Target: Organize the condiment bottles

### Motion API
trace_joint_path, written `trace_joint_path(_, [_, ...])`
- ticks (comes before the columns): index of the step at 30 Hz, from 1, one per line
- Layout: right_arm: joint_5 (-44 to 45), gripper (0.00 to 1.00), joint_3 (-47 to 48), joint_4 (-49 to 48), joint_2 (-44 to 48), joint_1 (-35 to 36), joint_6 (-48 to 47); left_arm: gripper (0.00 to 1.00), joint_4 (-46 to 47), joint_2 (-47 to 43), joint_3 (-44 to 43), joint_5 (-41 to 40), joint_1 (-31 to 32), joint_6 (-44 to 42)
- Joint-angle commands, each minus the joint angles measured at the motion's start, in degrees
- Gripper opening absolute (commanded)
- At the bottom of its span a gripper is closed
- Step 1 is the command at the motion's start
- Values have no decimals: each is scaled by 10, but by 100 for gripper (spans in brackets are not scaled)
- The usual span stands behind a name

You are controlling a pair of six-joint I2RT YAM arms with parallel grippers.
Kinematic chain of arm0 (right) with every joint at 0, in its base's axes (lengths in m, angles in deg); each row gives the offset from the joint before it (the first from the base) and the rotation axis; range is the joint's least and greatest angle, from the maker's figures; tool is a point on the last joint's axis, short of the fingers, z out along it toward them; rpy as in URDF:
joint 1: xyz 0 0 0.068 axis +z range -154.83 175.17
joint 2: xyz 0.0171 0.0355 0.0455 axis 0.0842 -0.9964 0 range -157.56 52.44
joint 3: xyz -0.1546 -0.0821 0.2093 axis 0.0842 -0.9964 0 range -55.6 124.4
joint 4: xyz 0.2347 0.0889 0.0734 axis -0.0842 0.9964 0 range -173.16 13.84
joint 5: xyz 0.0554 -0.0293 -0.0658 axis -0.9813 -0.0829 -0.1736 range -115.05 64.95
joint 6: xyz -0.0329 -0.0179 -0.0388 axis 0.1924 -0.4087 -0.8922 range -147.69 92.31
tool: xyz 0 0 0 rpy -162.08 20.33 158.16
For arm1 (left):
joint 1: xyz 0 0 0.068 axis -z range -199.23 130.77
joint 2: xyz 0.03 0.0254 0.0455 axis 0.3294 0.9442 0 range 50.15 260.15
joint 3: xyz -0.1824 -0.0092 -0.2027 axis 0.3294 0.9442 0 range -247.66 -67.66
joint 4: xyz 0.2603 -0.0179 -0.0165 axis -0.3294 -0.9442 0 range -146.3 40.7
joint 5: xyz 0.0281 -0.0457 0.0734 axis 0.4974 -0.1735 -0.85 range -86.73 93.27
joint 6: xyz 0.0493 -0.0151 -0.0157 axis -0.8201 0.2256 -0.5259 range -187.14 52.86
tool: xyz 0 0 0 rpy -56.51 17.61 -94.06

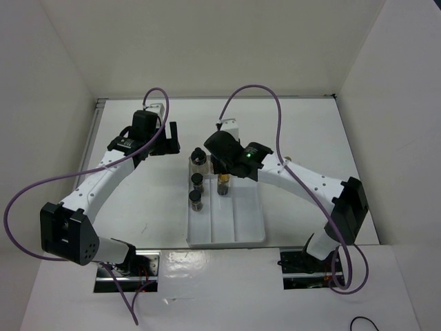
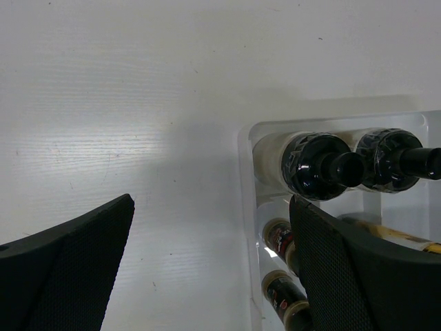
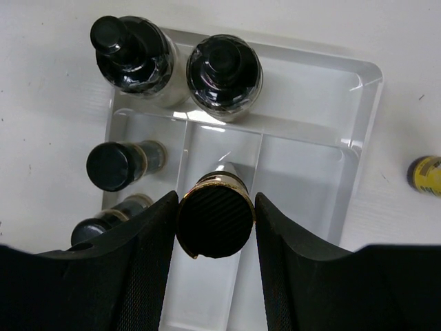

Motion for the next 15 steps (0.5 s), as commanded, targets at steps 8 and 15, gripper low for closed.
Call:
trace_joint_path(8, [51,0,51,-64,-57,4,-15,99,15,-12,1,-3,-3,-8])
trace_joint_path(15, [51,1,45,-64,-70,4,-4,99,15,-12,1,-3,-3,-8])
